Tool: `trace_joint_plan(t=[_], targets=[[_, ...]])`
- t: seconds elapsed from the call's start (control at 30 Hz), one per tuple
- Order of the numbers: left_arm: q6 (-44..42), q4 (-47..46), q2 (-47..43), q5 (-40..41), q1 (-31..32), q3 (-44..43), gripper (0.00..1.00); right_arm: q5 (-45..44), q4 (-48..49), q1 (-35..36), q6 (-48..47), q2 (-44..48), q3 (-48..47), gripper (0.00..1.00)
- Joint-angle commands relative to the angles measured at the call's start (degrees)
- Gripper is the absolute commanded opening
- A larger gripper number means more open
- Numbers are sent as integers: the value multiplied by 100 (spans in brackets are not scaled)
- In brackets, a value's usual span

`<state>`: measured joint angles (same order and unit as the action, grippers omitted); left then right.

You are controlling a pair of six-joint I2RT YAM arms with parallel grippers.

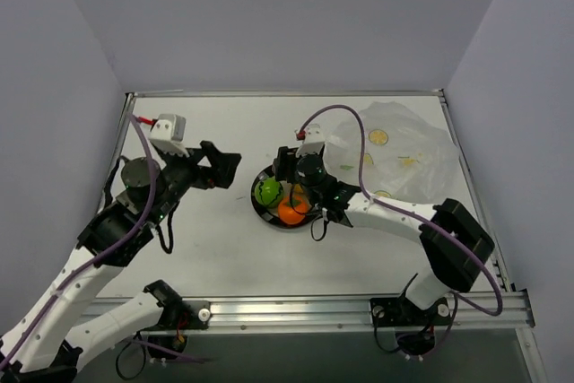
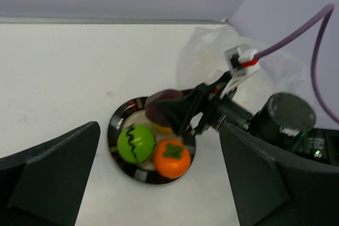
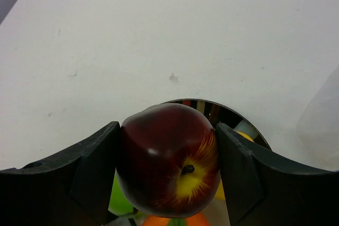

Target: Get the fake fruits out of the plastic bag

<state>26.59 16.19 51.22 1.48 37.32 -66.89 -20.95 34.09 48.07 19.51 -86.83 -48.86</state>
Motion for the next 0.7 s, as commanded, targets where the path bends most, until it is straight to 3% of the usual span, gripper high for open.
trace_joint_plan(t=[0.0, 0.17, 0.3, 0.67], targets=[[-216, 885, -899, 1029, -32, 693, 94, -419, 379, -44, -184, -466, -431, 27], [-215, 1571, -1948, 1109, -32, 1537, 94, -690, 494, -53, -175, -1054, -799, 28], [-382, 1739, -2423, 1145, -23, 1565, 94, -875, 380, -44, -219, -1407, -1055, 29], [-426, 1730, -2520, 934, -23, 1521, 94, -1183, 450, -35, -52, -2233, -1398, 32]])
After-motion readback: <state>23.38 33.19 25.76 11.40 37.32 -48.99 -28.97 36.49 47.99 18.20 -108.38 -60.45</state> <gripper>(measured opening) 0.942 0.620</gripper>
